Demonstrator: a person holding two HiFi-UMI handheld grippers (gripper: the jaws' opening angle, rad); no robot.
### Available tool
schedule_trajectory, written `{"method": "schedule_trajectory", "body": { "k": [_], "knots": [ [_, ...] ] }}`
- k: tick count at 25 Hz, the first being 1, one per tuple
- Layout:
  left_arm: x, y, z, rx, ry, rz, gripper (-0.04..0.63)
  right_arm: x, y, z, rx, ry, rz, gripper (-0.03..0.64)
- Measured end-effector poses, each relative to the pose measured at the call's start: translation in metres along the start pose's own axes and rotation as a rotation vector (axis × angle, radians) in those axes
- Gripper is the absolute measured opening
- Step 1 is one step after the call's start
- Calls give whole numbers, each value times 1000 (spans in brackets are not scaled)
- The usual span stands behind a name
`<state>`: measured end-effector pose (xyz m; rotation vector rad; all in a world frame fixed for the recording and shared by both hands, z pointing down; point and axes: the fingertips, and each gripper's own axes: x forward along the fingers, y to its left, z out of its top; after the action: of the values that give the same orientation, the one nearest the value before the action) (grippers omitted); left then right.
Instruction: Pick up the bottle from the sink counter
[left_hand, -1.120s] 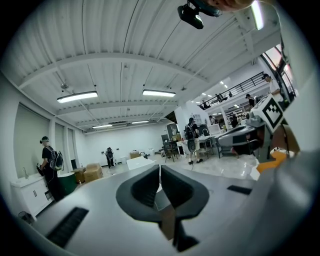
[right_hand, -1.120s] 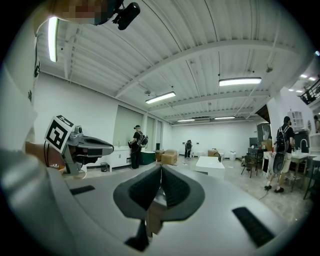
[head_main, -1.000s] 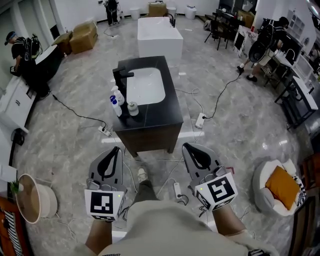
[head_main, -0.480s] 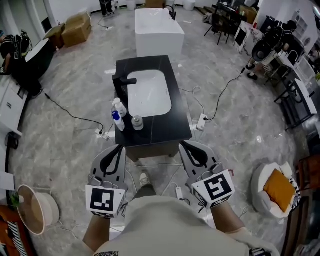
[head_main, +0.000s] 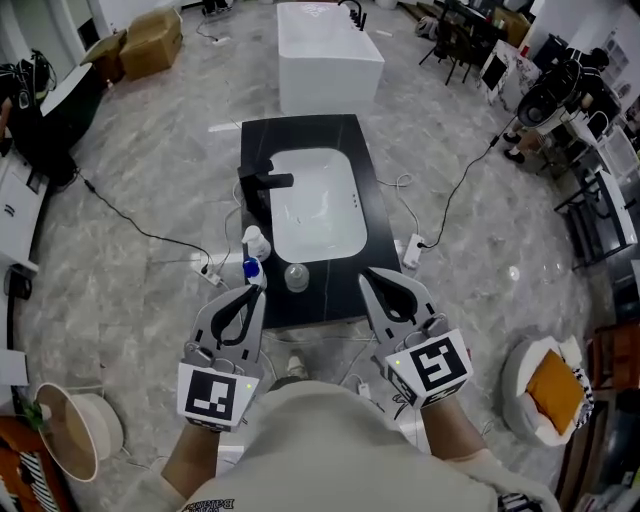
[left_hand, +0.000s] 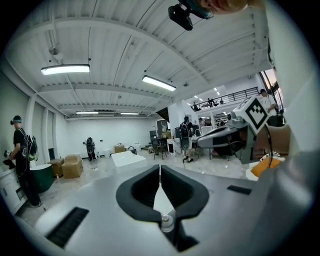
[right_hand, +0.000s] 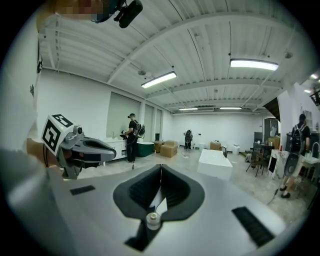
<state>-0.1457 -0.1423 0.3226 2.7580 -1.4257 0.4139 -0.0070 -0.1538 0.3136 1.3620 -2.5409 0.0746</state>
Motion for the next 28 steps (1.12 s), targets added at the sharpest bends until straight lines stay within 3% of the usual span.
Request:
{"method": "schedule_trajectory", "body": {
  "k": [7,16,20,28],
  "knots": [
    [33,43,-1,-8,2,-13,14,52,-18,9,-4,11,-21,-3],
    [49,49,-6,-22,9,3,14,62,-33,8,-9,22,-36,-3],
    [55,48,-11,-50,39,33,14,60,-41,2,5,14,-27,-3],
    [75,36,-13,-26,89,140,15,59,-59,-8,23,18,51,-3]
  ]
}}
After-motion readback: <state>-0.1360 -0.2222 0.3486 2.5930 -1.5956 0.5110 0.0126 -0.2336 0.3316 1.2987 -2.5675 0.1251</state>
